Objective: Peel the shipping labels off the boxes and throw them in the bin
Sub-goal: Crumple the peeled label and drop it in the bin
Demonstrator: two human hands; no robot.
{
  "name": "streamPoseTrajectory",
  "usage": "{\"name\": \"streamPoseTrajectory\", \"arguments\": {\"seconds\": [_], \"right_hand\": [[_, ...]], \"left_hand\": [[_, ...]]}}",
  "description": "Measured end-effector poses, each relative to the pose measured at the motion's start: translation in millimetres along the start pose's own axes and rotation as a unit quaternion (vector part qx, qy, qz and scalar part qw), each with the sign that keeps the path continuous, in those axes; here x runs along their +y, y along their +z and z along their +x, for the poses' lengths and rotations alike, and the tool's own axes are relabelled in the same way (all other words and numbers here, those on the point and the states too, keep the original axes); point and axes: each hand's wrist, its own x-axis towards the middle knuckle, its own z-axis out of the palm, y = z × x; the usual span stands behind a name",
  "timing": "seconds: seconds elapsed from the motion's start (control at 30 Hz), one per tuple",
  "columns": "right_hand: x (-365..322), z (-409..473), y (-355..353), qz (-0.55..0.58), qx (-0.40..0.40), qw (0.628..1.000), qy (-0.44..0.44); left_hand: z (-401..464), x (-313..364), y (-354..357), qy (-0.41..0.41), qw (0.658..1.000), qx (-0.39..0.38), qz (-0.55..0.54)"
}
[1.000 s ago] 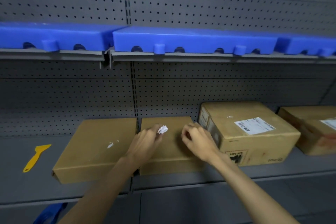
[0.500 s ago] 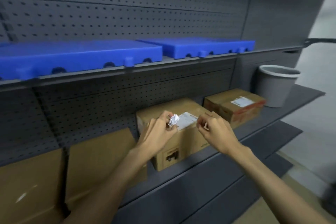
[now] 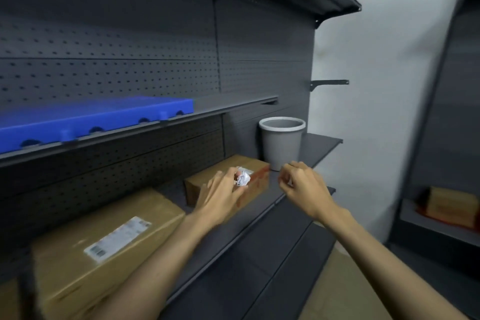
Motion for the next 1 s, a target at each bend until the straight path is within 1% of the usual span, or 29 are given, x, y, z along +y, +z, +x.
{"name": "streamPoseTrajectory", "arguments": {"seconds": [0.1, 0.2, 0.5, 0.77, 0.9, 1.0], "right_hand": [[49, 4, -8, -0.016, -0.003, 1.0, 0.014], [90, 13, -10, -0.022, 0.003, 0.999, 0.024], [188, 65, 16, -0.021, 0.007, 0.999, 0.037], [273, 149, 56, -0.039, 0.007, 0.999, 0.023], [316, 207, 73, -0.056, -0.023, 0.998, -0.003], [346, 247, 85, -0.053, -0.013, 0.998, -0.021]], "left_hand": [[32, 36, 32, 0.039, 0.999, 0.007, 0.001], [67, 59, 62, 0.05, 0.999, 0.001, -0.01], [161, 91, 126, 0.073, 0.997, 0.018, 0.002], [271, 95, 186, 0.063, 0.997, 0.032, -0.019], [339, 87, 207, 0.029, 0.998, 0.049, -0.012], [385, 79, 220, -0.002, 0.998, 0.057, -0.01]]}}
